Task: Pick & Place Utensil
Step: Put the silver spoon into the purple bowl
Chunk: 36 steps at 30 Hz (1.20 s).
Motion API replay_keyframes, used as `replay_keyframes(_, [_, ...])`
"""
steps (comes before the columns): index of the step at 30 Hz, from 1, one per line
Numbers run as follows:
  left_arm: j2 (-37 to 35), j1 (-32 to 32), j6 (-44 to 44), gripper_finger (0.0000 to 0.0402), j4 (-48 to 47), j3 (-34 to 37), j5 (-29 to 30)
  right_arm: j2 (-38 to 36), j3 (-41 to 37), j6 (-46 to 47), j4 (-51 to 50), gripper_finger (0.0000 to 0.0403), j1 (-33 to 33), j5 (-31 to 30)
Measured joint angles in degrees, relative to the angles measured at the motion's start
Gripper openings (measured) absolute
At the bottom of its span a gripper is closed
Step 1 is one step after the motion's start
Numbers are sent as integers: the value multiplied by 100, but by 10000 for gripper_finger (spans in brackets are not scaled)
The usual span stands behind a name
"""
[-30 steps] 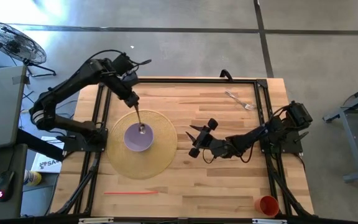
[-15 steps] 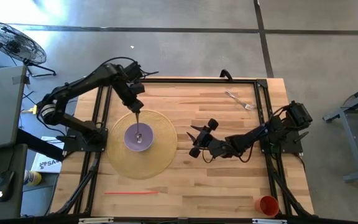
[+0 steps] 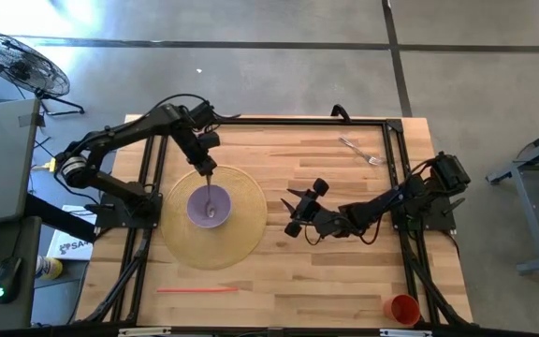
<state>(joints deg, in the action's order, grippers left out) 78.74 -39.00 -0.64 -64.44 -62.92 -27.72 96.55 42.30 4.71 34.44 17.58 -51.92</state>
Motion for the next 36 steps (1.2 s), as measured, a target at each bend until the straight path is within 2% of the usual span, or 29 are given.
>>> replay_keyframes(7, [0, 2, -46, 5, 57, 0, 264, 0, 0, 1, -1, 149, 2, 1])
replay_keyframes(18, [0, 2, -120, 5, 213, 0, 340, 2, 0, 87, -163, 149, 2, -2])
replay_keyframes(23, [-3, 17, -86, 6, 388, 0, 712, 2, 0, 87, -164, 149, 2, -1])
replay_keyframes(36, [-2, 17, -127, 6, 501, 0, 728, 2, 0, 87, -198, 149, 2, 2])
